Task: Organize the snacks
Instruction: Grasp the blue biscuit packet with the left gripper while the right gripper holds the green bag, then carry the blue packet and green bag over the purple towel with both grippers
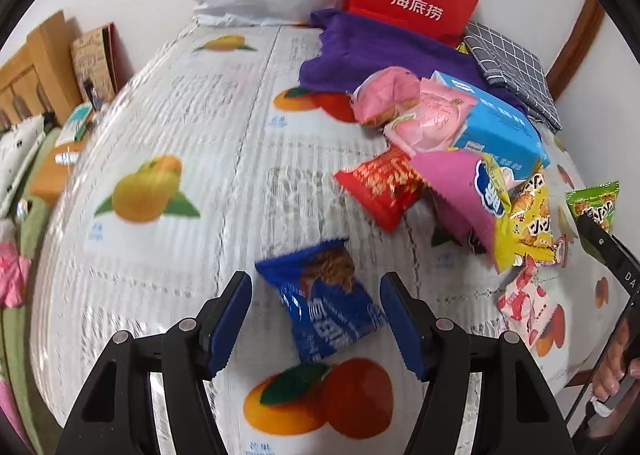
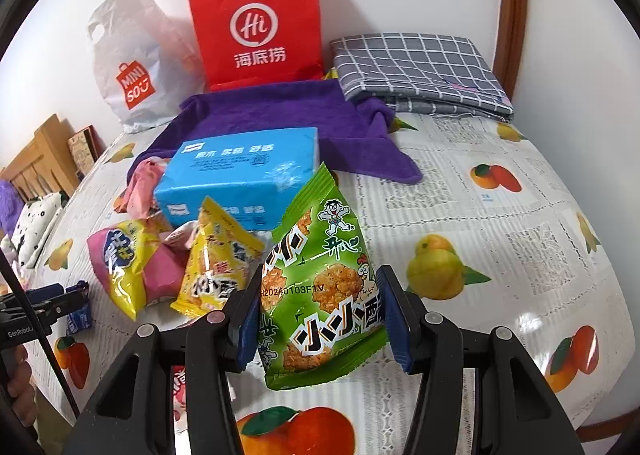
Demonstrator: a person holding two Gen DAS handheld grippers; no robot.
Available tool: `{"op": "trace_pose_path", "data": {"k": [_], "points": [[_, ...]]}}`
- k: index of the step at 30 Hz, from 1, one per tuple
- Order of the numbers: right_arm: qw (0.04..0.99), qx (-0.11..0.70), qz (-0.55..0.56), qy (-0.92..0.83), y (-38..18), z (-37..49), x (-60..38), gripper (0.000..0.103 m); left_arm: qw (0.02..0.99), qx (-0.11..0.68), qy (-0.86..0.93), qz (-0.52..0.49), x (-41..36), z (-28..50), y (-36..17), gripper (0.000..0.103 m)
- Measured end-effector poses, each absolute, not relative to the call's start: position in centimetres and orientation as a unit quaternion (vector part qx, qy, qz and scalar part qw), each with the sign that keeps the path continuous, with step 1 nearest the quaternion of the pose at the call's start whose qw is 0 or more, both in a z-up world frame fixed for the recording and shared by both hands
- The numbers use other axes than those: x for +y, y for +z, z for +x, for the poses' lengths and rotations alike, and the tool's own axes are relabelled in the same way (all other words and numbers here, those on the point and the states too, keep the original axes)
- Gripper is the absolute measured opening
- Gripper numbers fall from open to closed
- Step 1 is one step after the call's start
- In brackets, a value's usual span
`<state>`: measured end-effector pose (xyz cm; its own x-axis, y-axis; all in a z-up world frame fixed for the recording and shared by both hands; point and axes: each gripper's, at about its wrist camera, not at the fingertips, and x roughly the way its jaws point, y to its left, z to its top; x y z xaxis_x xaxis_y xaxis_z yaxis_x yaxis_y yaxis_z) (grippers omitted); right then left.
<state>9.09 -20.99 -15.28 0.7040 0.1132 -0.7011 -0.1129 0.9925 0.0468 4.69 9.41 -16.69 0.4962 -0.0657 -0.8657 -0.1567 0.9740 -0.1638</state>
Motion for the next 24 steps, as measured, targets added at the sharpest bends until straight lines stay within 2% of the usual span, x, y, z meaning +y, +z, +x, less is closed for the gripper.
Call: {"op": "trace_pose_path", "data": {"k": [3,9,10,11,12,24], "points": [[0.924,0.378,-0.004,0.064,-15.2,8.9,-20.5,0.052,0.852,0.508,0.015,-0.124,9.2,4.6,-17.6,0.065],[0.924,0.377,-0.007,0.065,-15.1,8.5,-20.5,0.052,0.865,0.493,0.025,-0.087,7.3,4.6,-17.8,0.062],[0.924,0.376,-0.007,0.065,-15.0,8.4,-20.6,0.052,0.868,0.489,0.024,-0.078,7.0,4.6,-17.8,0.058],[0.924,0.376,-0.007,0.065,-15.0,8.4,-20.6,0.052,0.871,0.486,0.027,-0.063,6.5,4.6,-17.8,0.044],[0.925,0.375,-0.008,0.065,-14.9,8.3,-20.7,0.052,0.872,0.486,0.033,-0.052,6.3,4.6,-17.7,0.04],[0.93,0.363,0.0,0.063,-13.7,7.8,-21.4,0.052,0.884,0.465,-0.01,-0.041,5.4,3.7,-14.4,0.038]]}}
